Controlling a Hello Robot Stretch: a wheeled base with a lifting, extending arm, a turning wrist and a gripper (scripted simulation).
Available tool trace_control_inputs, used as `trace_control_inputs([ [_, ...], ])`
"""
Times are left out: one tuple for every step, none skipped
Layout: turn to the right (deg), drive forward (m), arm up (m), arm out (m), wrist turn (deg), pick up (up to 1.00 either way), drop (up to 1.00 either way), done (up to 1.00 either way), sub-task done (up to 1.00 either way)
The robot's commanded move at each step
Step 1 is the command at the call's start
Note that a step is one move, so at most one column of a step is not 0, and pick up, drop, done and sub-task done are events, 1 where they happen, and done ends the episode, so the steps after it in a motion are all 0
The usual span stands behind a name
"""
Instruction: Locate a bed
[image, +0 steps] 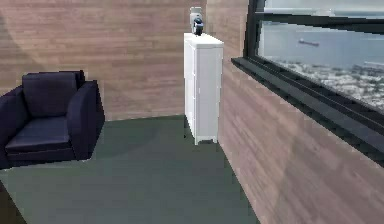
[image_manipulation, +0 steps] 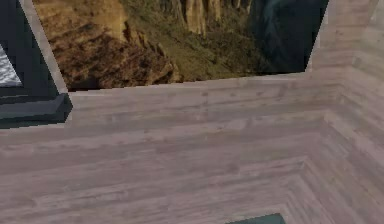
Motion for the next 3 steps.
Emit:
trace_control_inputs([
  [-6.0,0.0,0.0,0.0,0.0,0.0,0.0,0.0,0.0],
  [0.0,0.45,0.0,0.0,0.0,0.0,0.0,0.0,0.0],
  [-27.0,0.0,0.0,0.0,0.0,0.0,0.0,0.0,0.0],
])
